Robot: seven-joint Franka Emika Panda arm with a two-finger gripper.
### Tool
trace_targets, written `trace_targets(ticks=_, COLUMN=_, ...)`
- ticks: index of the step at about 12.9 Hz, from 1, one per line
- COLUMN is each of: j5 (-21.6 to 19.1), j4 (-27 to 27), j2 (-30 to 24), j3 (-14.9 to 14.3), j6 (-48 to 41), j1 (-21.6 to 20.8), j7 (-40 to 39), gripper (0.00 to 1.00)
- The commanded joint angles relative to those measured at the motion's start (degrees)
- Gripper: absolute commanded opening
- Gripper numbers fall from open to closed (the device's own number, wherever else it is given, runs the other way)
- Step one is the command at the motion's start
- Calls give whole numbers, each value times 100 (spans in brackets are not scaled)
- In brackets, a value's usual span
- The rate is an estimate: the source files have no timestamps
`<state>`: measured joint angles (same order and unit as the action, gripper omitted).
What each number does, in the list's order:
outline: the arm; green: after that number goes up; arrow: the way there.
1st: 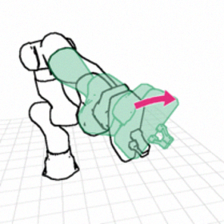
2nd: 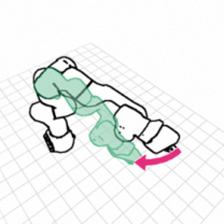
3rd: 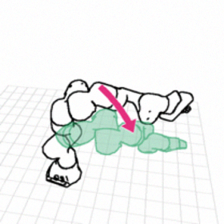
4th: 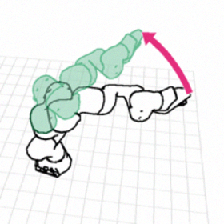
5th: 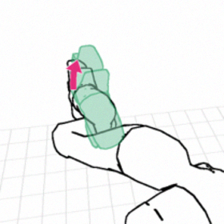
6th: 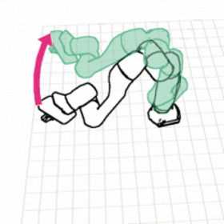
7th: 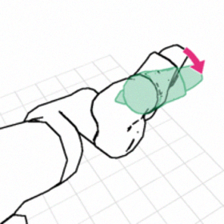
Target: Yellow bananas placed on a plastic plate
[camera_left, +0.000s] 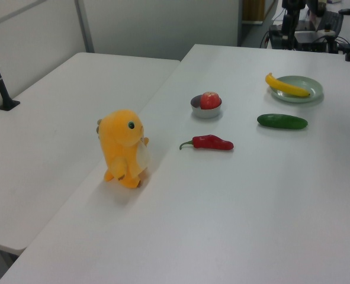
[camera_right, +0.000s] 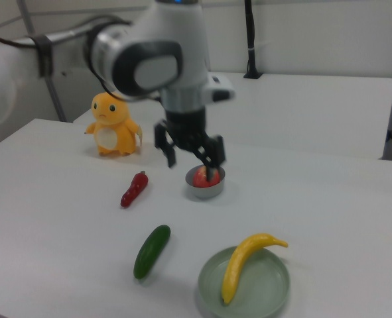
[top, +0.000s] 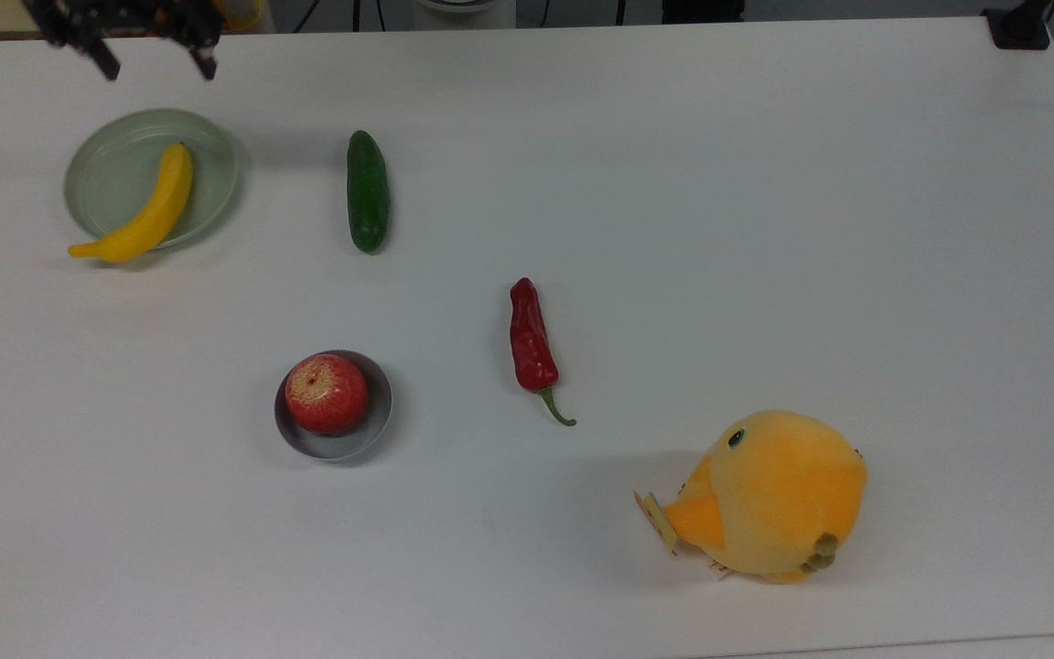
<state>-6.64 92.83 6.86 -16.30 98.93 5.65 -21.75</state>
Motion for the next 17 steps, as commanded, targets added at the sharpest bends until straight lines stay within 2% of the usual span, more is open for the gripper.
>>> trace_targets(ticks=1, j5=66, j4=-476, j2=-272, j3=100, j6=-935, j1=-415, j7=1274, gripper=100)
trace_targets(ticks=4, j5=66, j4=-485, j2=-659, j3=669, j6=-1042, j1=-442, j7=2199, gripper=100)
trace_targets(ticks=5, j5=84, j4=-476, j2=-678, j3=1003, j6=-1068, j1=-451, j7=2366, gripper=100)
trace_targets(ticks=7, j5=198, j4=-433, j2=-669, j3=1260, j6=-1051, j1=-625, j7=2377, gripper=100)
trace_targets(ticks=9, j5=189, j4=-336, j2=-634, j3=1366, j6=-911, j1=-872, j7=2246, gripper=100)
trace_targets(ticks=12, j5=181, j4=-265, j2=-643, j3=1366, j6=-507, j1=-977, j7=1667, gripper=100)
trace_targets(ticks=14, j5=198, j4=-126, j2=-634, j3=1366, j6=-77, j1=-987, j7=1604, gripper=100)
trace_targets(ticks=17, j5=198, j4=-107, j2=-642, j3=1366, j6=-66, j1=-987, j7=1595, gripper=100)
